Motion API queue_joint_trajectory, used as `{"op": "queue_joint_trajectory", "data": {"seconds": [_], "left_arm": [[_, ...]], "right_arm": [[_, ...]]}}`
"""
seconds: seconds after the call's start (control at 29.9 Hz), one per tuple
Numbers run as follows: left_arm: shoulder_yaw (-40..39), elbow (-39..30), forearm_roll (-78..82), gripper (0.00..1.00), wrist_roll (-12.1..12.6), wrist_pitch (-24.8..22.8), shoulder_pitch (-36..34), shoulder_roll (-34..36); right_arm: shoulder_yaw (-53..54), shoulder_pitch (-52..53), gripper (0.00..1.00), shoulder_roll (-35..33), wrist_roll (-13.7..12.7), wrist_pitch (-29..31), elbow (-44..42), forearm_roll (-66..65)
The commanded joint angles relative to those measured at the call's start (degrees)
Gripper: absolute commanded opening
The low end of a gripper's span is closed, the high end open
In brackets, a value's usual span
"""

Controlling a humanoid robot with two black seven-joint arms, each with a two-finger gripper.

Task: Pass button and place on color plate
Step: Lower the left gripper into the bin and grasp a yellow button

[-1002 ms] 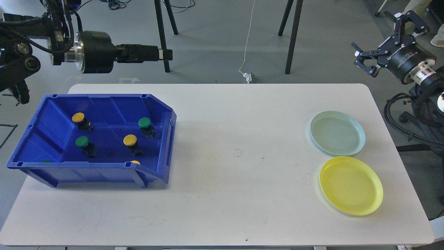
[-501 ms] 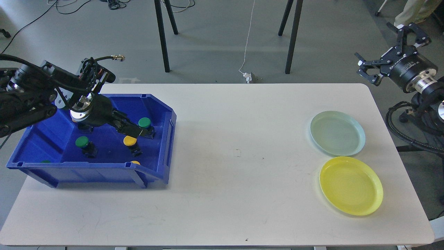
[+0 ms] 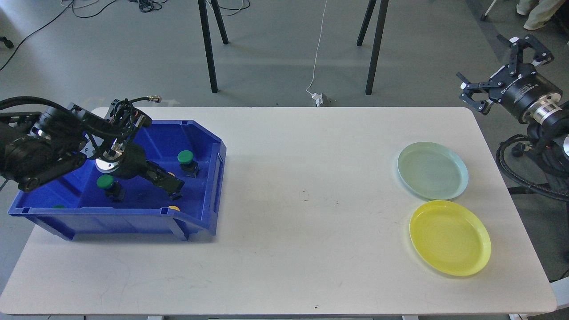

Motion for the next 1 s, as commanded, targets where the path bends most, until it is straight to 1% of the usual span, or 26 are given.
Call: {"op": "queue_joint_trajectory", "data": {"seconds": [0.0,0.2,0.37,0.43,0.5,0.53,0.63,0.7,0.74,0.77,0.8,0.84,0.87,0.97], "left_arm": [[-0.05,1.36,0.0,0.98,0.0,0.0,0.71,-1.43],[0.04,3.29,0.0,0.98,0.0,0.0,0.8,-2.92],[-0.05,6.72,0.0,0.95,0.0,0.0,1.23,-5.38],[-0.05,7.77,-0.27,0.87,0.0,0.0,2.2,-5.91],[0.04,8.13,0.08,0.72,0.0,0.0,2.47,-6.17],[0.04,8.13,0.08,0.67,0.0,0.0,2.47,-6.17],[0.13,8.13,0.17,0.6,0.0,0.0,2.47,-6.09],[0.13,8.13,0.17,0.58,0.0,0.0,2.47,-6.09],[0.13,8.13,0.17,0.56,0.0,0.0,2.38,-6.09],[0.13,8.13,0.17,0.48,0.0,0.0,2.29,-6.09],[0.13,8.13,0.35,0.34,0.0,0.0,2.21,-6.09],[0.22,8.13,0.61,0.16,0.0,0.0,2.2,-6.09],[0.22,8.13,1.05,0.06,0.0,0.0,2.2,-6.09],[0.13,7.96,1.58,0.04,0.0,0.0,1.94,-5.91]], "right_arm": [[-0.01,-0.38,1.0,0.0,0.07,0.01,0.01,0.0],[0.08,-1.17,1.0,0.0,0.07,0.01,0.01,0.0],[0.08,-1.69,1.0,-0.08,0.07,0.01,-0.08,0.0],[0.08,-1.78,1.0,-0.08,0.07,0.01,-0.08,0.0],[0.08,-1.78,1.0,-0.34,0.07,0.01,-0.08,0.0],[0.08,-1.87,1.0,-0.7,0.07,0.01,-0.08,0.0],[0.08,-1.96,1.0,-0.96,0.07,0.01,-0.08,0.09],[0.17,-1.96,1.0,-1.4,0.07,0.01,-0.08,0.09],[0.17,-1.96,1.0,-1.49,0.15,0.01,-0.08,0.09],[0.17,-2.05,1.0,-1.49,0.15,0.01,-0.08,0.09],[0.17,-2.13,1.0,-1.58,0.24,0.01,-0.08,0.09],[0.17,-2.22,1.0,-1.58,0.59,0.01,-0.08,0.09],[0.17,-2.48,1.0,-1.58,0.94,0.01,0.01,0.09],[0.17,-2.57,1.0,-1.58,1.12,0.01,0.01,0.09]]}}
